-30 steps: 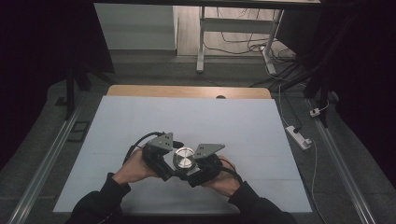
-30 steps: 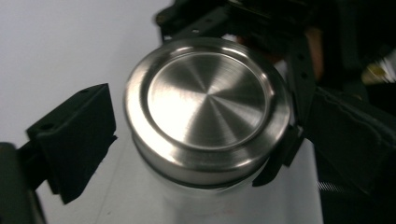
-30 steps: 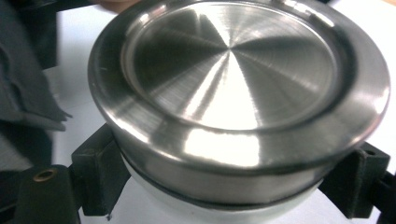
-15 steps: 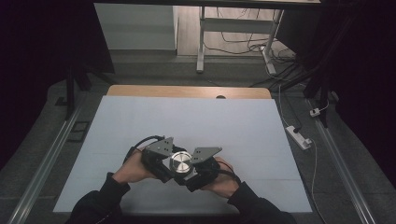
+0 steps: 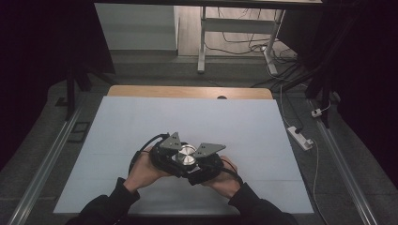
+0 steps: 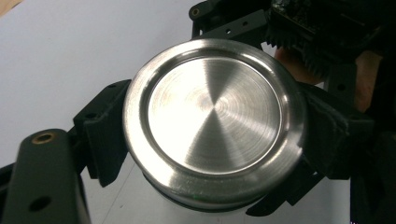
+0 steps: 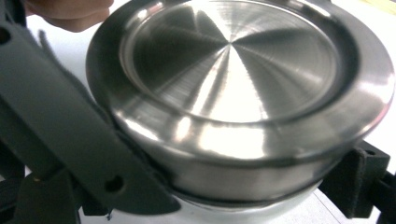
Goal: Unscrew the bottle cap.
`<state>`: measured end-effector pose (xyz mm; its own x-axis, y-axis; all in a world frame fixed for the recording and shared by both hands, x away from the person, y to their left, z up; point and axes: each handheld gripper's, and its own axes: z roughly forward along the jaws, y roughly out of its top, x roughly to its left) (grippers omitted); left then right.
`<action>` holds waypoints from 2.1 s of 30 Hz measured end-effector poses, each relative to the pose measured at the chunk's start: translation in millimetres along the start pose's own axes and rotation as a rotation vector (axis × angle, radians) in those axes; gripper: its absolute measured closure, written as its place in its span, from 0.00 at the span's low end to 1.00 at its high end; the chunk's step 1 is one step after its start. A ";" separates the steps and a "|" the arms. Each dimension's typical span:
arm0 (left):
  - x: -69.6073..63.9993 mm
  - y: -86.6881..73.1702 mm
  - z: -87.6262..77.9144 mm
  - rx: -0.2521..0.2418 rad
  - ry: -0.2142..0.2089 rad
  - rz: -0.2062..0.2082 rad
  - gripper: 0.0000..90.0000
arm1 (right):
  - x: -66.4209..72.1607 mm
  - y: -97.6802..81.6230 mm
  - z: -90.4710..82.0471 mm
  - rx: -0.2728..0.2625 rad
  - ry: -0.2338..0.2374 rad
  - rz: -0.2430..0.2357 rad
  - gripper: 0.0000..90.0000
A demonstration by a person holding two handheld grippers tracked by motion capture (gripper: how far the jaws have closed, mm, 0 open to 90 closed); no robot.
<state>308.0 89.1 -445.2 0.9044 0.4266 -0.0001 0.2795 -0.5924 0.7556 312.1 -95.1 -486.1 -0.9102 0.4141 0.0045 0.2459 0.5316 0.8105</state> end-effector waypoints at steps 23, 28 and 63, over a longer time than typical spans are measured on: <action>21.8 -12.1 -22.9 -0.084 -0.172 0.074 0.04 | -1.0 0.2 -3.6 -0.029 0.042 -0.003 0.16; 18.7 -16.9 -22.8 -0.065 -0.263 0.193 0.08 | 4.6 1.1 -3.0 -0.034 0.116 -0.049 0.16; -1.6 0.5 -1.1 -0.068 0.046 -0.069 0.21 | -3.1 -1.5 1.1 0.006 -0.056 0.022 0.16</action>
<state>306.3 88.8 -444.1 0.8675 0.4969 -0.0243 0.3167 -0.5138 0.7974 314.9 -96.3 -488.0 -0.8847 0.4660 -0.0108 0.2673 0.5263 0.8072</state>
